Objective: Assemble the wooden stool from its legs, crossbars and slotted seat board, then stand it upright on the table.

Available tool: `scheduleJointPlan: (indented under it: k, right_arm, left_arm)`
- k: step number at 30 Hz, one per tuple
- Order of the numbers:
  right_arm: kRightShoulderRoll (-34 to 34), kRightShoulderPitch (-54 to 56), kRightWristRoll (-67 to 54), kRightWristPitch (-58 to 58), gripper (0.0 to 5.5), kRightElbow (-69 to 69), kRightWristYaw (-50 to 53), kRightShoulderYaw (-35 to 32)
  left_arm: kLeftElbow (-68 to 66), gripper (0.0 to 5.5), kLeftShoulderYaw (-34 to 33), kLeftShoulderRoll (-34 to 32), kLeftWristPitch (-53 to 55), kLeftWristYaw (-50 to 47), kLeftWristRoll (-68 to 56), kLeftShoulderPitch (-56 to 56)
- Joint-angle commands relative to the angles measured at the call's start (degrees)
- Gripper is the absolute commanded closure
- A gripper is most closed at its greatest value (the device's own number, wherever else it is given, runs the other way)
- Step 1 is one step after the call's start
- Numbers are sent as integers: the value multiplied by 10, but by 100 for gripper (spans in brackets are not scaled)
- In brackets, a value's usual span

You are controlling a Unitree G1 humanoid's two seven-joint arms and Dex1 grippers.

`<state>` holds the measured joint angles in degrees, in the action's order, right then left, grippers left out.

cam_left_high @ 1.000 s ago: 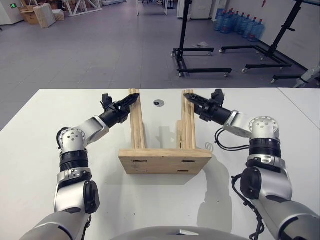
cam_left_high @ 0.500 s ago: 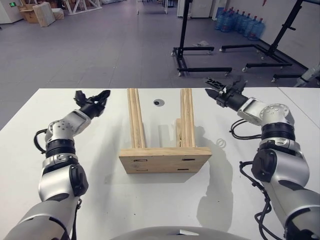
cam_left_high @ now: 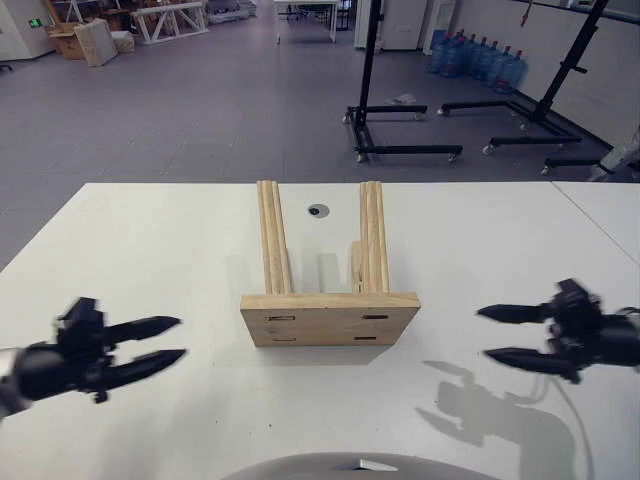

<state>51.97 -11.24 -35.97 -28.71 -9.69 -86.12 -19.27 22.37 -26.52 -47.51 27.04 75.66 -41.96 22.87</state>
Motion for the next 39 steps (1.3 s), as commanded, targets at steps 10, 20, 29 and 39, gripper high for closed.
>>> scheduleJointPlan:
  k: [10, 20, 29, 39]
  right_arm:
    - [-74, 75, 13, -11, 156, -27, 126, 121]
    - [-139, 136, 62, 17, 156, 42, 198, 186]
    - [-129, 111, 79, 52, 156, 57, 170, 206]
    - [-157, 171, 79, 50, 156, 99, 173, 215]
  left_arm:
    - [-37, 275, 158, 77, -73, -110, 104, -71]
    - [-92, 275, 225, 109, -96, -151, 145, -142]
    - [-128, 275, 267, 116, -130, -139, 167, -163]
    - [-170, 275, 287, 127, -139, -119, 168, -193]
